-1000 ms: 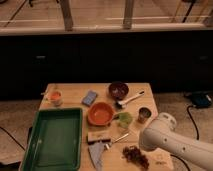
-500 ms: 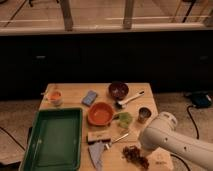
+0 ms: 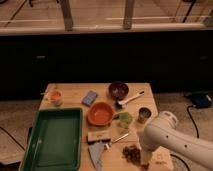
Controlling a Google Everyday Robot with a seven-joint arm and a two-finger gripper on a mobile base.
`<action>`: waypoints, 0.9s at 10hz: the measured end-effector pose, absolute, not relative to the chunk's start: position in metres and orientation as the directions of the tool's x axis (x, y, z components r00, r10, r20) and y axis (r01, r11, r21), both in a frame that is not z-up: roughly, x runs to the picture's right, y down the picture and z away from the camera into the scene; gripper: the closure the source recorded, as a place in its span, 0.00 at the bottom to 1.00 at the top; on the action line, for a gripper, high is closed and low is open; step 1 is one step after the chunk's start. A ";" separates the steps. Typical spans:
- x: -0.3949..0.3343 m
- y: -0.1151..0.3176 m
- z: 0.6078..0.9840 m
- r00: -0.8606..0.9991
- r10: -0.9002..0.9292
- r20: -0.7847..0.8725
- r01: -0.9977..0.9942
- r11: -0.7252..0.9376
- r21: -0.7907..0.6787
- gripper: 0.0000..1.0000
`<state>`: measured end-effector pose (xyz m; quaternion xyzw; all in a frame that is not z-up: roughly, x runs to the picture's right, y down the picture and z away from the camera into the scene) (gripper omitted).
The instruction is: Place grapes in red bowl
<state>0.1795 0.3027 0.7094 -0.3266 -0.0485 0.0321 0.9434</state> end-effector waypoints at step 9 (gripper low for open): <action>0.169 0.334 0.743 0.981 0.156 0.113 -0.050 0.772 -0.633 0.20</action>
